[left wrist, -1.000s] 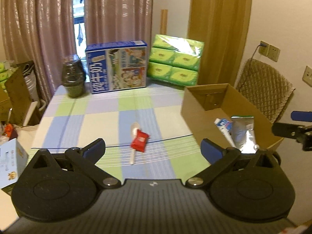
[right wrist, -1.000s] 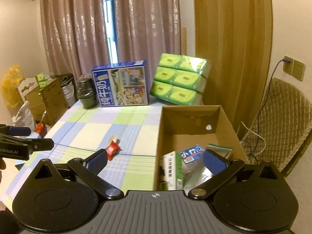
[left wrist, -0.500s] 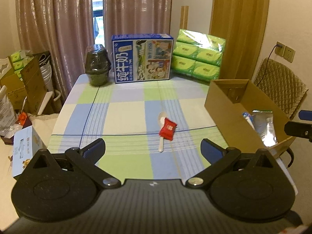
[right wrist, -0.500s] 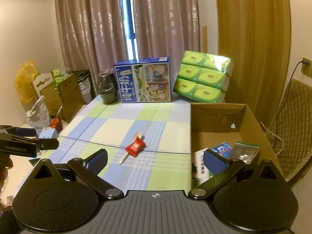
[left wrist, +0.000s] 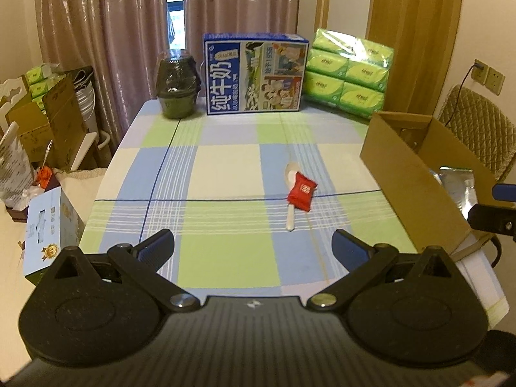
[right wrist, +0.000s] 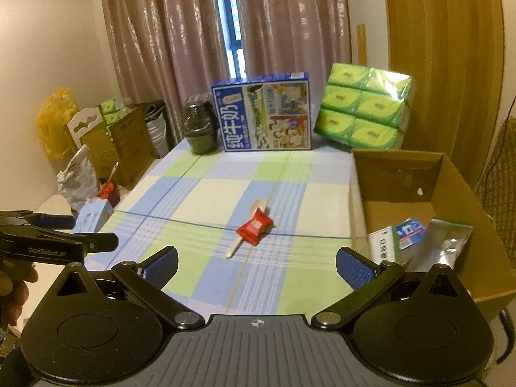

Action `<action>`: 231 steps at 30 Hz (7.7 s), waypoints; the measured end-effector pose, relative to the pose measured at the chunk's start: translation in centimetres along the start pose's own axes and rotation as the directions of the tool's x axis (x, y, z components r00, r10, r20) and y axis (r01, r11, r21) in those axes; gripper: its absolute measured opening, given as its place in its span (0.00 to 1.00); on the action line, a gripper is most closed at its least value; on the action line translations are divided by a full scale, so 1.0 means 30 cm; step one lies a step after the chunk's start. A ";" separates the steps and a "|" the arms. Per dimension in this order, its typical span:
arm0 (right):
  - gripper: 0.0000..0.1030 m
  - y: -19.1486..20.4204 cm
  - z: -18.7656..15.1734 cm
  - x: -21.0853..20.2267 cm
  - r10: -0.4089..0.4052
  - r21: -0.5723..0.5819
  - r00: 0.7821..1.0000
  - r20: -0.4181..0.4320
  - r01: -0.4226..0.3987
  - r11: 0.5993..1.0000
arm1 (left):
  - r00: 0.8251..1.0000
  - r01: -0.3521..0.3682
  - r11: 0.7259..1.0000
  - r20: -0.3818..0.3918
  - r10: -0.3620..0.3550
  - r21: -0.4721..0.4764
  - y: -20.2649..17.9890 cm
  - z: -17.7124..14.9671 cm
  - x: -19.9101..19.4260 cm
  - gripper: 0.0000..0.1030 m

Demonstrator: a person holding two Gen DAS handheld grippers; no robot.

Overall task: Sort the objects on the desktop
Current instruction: 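Move both tools back over the table toward the spoon and red candy, then grasp the red candy packet with the right tool, then grasp the white plastic spoon by its handle with the left tool, then carry the spoon and red candy over the cardboard box, then open the left tool releasing the spoon while the right tool drops the candy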

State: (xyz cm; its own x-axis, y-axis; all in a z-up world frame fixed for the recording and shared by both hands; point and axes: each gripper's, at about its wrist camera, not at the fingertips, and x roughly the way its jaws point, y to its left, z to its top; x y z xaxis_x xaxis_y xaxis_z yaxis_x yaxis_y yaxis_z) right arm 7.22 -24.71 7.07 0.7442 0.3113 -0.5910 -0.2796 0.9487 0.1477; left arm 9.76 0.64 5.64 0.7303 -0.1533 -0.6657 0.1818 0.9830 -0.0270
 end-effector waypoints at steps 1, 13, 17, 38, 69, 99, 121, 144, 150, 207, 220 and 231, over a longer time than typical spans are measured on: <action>0.98 0.003 -0.005 0.016 0.003 0.002 1.000 -0.005 -0.003 1.000 | 1.000 -0.002 1.000 -0.005 0.002 -0.002 0.009 -0.005 0.011 0.99; 0.98 0.018 -0.019 0.337 0.022 0.063 0.998 -0.056 -0.018 0.998 | 0.998 -0.006 1.000 -0.067 0.005 -0.015 0.099 -0.037 0.274 0.99; 0.98 -0.014 -0.022 0.465 0.002 0.102 0.999 -0.053 0.004 0.995 | 0.996 0.022 0.999 -0.080 -0.025 -0.035 0.112 -0.029 0.390 0.99; 0.55 -0.116 0.000 0.930 0.020 0.155 0.992 -0.123 0.000 0.988 | 0.997 -0.014 0.999 -0.079 0.010 -0.050 0.172 0.037 0.799 0.99; 0.24 -0.268 0.017 0.949 -0.124 0.127 0.985 -0.120 0.139 0.982 | 0.981 0.194 0.979 -0.019 -0.193 0.061 -0.046 0.115 0.912 0.76; 0.23 -0.299 0.019 0.954 -0.117 0.104 0.988 -0.098 0.127 0.986 | 0.981 0.191 0.977 -0.042 -0.188 0.098 -0.169 0.132 1.013 0.25; 0.23 -0.232 0.048 0.782 -0.056 0.127 0.998 -0.029 0.060 0.990 | 0.982 0.190 0.981 -0.013 -0.190 0.038 -0.104 0.118 0.780 0.25; 0.23 -0.148 0.021 0.539 -0.062 0.089 0.998 0.026 0.060 0.994 | 0.983 0.184 0.983 0.010 -0.184 -0.009 -0.111 0.102 0.588 0.25; 0.23 -0.123 0.005 0.436 -0.067 0.102 0.997 0.029 0.064 0.993 | 0.983 0.185 0.983 0.018 -0.184 -0.019 -0.135 0.108 0.480 0.25; 0.23 -0.710 0.028 -0.243 -0.314 0.191 0.942 0.115 0.289 0.938 | 0.905 0.423 0.902 0.004 -0.425 0.091 -1.031 0.311 0.186 0.25; 0.23 -0.761 0.089 -0.073 -0.280 0.189 0.957 0.077 0.262 0.946 | 0.924 0.383 0.923 0.010 -0.383 0.034 -0.962 0.397 0.371 0.42; 0.81 -0.717 0.151 -0.048 -0.224 0.223 0.967 0.123 0.193 0.955 | 0.960 0.274 0.962 0.065 -0.273 -0.006 -0.773 0.327 0.303 0.84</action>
State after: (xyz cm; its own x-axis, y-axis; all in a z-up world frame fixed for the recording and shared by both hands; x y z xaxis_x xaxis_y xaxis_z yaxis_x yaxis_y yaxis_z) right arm 14.89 -45.30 8.33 0.8569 0.0949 -0.5067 0.0120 0.9790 0.2037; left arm 18.64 -24.53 7.52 0.6939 -0.4224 -0.5832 0.3712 0.9038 -0.2129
